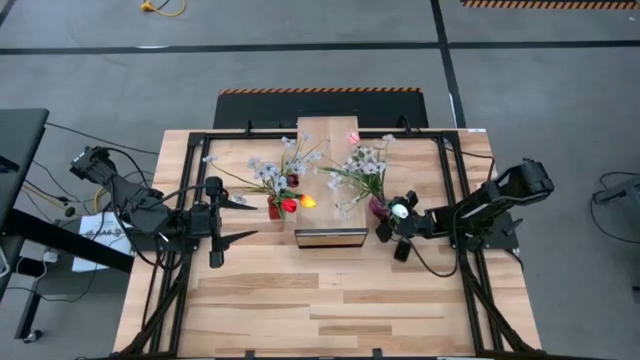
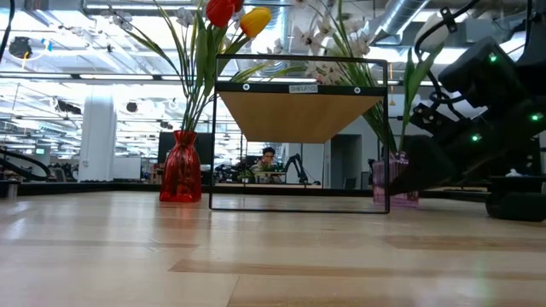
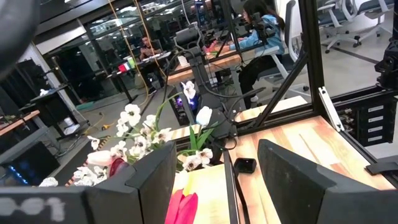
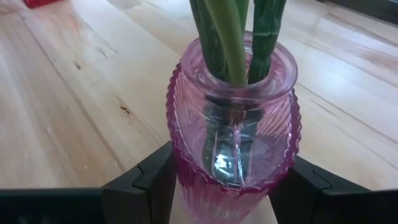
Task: Pick and place flowers into a vace then onto a shelf
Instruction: Put the purple flower vase with flowers on the shelf
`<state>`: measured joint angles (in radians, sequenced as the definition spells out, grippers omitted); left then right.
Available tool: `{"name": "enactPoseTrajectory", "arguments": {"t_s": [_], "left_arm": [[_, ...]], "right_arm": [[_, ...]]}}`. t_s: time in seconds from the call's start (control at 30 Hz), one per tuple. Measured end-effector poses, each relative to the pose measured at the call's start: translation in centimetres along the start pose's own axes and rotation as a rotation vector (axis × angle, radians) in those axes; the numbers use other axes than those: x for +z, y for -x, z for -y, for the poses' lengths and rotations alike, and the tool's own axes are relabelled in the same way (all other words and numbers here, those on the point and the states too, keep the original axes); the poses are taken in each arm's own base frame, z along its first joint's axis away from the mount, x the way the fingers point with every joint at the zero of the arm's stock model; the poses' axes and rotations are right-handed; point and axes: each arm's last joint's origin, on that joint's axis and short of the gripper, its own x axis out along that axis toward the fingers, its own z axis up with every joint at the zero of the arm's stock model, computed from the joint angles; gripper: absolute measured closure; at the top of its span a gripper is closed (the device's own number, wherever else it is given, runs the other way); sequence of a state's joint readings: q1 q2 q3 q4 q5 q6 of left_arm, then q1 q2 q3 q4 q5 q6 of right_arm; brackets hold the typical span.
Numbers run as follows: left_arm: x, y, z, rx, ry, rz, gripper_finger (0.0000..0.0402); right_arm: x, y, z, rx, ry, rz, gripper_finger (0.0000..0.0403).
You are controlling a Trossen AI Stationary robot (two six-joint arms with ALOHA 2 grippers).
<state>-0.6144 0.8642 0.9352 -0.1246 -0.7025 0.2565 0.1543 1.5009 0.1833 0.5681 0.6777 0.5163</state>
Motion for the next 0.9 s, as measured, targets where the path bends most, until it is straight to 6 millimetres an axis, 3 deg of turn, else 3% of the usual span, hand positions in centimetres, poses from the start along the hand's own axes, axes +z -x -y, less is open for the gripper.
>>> {"name": "enactPoseTrajectory", "arguments": {"t_s": [0.9], "left_arm": [[0.0, 0.0, 0.0, -0.001, -0.001, -0.003, 0.0184]], "right_arm": [[1.5, 0.1, 0.8, -0.057, -0.028, 0.071, 0.0211]]}}
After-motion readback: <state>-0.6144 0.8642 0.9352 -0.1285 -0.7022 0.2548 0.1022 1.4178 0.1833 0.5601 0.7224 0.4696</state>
